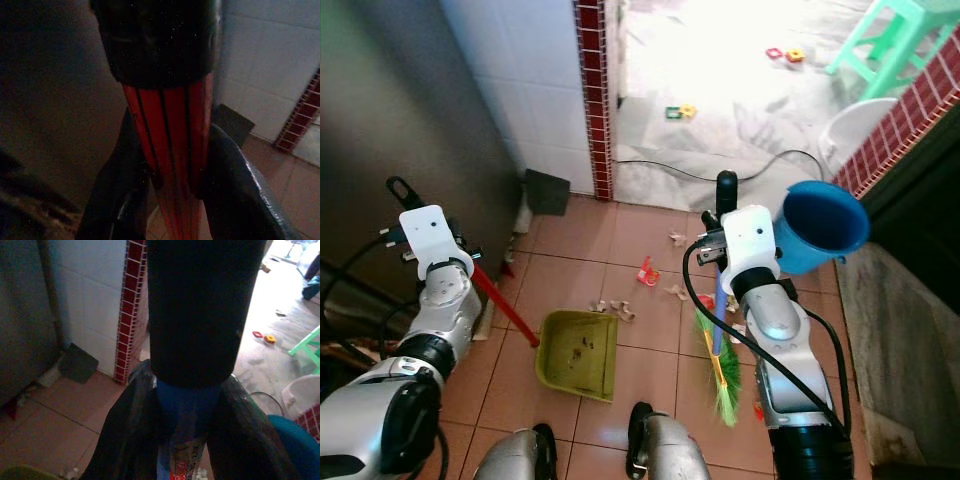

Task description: Sweep floor

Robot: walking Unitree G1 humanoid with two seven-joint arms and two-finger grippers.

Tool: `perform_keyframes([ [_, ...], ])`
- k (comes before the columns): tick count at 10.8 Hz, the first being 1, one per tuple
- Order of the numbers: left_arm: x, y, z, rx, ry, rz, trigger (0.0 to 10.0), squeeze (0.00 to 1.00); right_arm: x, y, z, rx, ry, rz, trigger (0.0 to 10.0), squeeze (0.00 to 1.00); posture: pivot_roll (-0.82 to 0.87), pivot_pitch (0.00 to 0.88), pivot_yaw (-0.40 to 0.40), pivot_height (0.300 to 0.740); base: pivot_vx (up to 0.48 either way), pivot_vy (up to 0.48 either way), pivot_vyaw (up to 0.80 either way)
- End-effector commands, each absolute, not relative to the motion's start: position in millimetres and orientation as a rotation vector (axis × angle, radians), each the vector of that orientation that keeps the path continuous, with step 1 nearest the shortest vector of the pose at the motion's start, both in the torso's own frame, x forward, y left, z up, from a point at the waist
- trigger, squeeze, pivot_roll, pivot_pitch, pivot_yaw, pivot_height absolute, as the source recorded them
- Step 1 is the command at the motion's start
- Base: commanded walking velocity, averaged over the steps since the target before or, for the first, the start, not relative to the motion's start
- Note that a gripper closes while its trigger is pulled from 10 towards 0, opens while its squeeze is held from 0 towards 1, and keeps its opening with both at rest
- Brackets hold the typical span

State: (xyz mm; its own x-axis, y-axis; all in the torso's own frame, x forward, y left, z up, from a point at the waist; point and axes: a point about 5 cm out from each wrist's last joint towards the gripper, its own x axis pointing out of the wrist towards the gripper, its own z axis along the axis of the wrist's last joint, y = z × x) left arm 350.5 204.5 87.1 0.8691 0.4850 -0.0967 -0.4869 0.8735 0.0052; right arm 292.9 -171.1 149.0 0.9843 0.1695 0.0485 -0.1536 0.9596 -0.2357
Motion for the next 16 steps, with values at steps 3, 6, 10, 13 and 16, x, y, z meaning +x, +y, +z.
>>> perform_keyframes([
  [3, 344.2, 194.4, 76.3, -0.018, 0.147, 0.566, 0.0, 0.0, 295.4, -161.9, 154.4, -0.213, -0.119, 0.203, 10.0, 0.0, -0.15, 0.149, 0.018, 0.74, 0.0, 0.0, 0.0],
  [6, 343.4, 173.1, 77.8, -0.008, 0.119, 0.525, 0.0, 0.0, 297.4, -157.2, 153.0, -0.201, -0.127, 0.216, 10.0, 0.0, -0.12, 0.146, 0.026, 0.74, 0.0, 0.0, 0.0],
  [10, 333.9, 174.3, 70.8, -0.023, 0.153, 0.529, 10.0, 0.0, 297.7, -151.0, 150.5, -0.181, -0.136, 0.231, 10.0, 0.0, -0.1, 0.142, 0.032, 0.74, 0.0, 0.0, 0.0],
  [13, 327.7, 164.8, 69.0, -0.012, 0.17, 0.419, 10.0, 1.0, 299.3, -150.4, 149.5, -0.174, -0.138, 0.231, 10.0, 0.0, -0.08, 0.141, 0.033, 0.74, 0.0, 0.0, 0.0],
  [16, 309.8, 175.1, 73.0, 0.036, 0.139, 0.387, 10.0, 1.0, 301.3, -147.4, 147.6, -0.165, -0.138, 0.238, 10.0, 0.0, -0.06, 0.139, 0.03, 0.74, 0.0, 0.0, 0.0],
])
